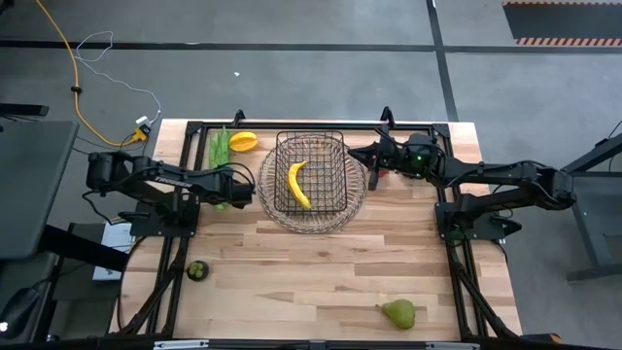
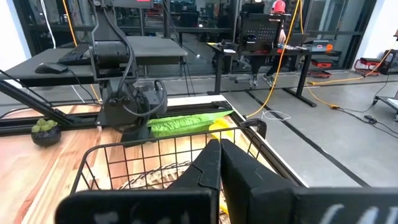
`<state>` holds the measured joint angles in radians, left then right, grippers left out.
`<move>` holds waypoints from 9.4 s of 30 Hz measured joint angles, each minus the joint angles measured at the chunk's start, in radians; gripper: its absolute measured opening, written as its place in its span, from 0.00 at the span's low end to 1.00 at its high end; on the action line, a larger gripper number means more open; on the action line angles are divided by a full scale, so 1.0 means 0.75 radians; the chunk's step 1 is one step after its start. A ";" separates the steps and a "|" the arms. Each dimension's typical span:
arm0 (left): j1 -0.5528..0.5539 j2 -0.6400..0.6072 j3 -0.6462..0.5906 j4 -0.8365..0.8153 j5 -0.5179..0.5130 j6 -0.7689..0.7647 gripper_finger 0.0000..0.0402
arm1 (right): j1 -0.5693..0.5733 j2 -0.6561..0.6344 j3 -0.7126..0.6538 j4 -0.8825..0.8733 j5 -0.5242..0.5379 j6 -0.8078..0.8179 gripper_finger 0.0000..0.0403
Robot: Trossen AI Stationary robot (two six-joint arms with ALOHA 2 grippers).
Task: Build produce basket
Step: Put the leaf lettuce into the black wire basket, then adjust the black wire basket, then put the yellow starfruit into the black wire basket
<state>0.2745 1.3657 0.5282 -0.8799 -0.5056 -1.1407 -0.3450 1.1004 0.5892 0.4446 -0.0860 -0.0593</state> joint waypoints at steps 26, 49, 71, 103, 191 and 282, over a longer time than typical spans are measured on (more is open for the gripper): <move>-0.029 -0.094 0.122 -0.350 -0.013 -0.014 0.33 | -0.002 0.000 0.000 0.001 0.010 -0.035 0.00; -0.448 -0.348 0.558 0.337 -0.767 0.571 0.33 | -0.002 0.000 0.000 0.014 0.010 0.033 0.00; -0.119 0.379 0.557 1.619 -0.276 0.840 0.33 | 0.390 -0.004 0.001 0.091 0.209 0.092 0.00; -0.267 0.795 0.779 1.589 -0.444 0.550 0.36 | 0.420 -0.004 0.001 0.092 0.217 0.119 0.00; -0.318 0.790 0.779 1.557 -0.384 0.805 0.66 | 0.420 -0.003 0.000 0.089 0.217 0.119 0.00; -0.322 0.501 0.781 1.563 -0.419 1.153 0.75 | 0.317 0.139 0.000 -0.166 0.181 0.133 0.00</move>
<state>0.0330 1.7411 1.1137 0.2921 -0.8199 -0.2763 -0.1076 1.2046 0.5892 0.3202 0.0494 0.0408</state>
